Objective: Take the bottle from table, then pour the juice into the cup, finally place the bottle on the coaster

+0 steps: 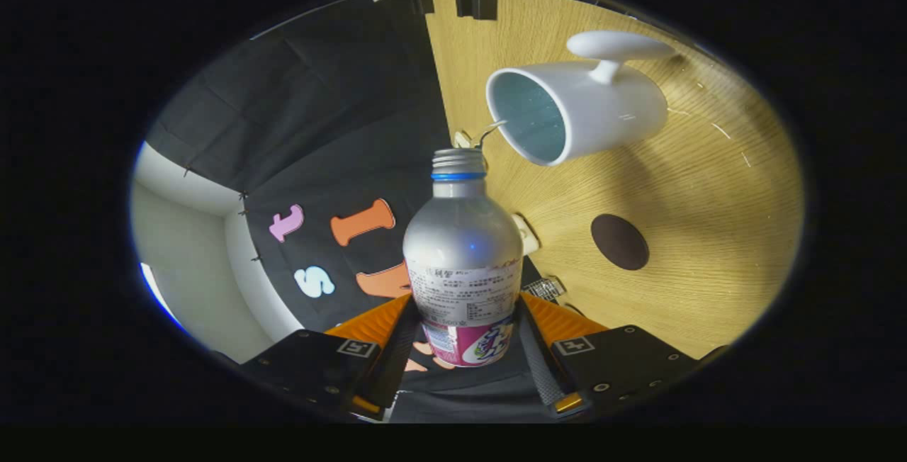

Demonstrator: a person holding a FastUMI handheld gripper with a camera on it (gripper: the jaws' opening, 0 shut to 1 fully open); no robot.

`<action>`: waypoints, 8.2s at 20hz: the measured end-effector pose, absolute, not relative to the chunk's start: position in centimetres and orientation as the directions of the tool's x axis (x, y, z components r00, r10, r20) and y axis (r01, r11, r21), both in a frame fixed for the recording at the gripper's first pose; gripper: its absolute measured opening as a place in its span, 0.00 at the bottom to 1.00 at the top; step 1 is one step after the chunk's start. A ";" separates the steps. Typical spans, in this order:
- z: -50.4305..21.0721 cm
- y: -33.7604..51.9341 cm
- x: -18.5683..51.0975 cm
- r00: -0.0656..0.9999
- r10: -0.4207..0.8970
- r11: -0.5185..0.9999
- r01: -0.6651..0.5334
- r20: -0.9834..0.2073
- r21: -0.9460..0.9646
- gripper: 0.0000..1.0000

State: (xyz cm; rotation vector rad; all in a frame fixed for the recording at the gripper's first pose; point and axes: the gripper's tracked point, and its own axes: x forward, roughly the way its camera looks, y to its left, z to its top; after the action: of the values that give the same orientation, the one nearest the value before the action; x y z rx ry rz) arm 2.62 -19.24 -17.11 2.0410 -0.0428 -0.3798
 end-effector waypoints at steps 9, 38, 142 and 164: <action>-16.5 -20.3 2.5 0.948 -0.210 -0.504 0.105 -0.239 0.857 0.75; -16.5 -21.3 2.5 0.944 -0.222 -0.586 0.071 -0.244 0.808 0.75; -25.1 -14.4 8.9 0.915 -0.127 0.990 0.095 -0.383 -0.101 0.76; -29.4 -15.8 7.4 0.845 -0.117 0.993 0.109 -0.523 -0.046 0.81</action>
State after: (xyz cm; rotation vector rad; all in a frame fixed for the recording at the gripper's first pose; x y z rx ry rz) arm 7.42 -15.81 -29.41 -0.0146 0.5524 -0.1190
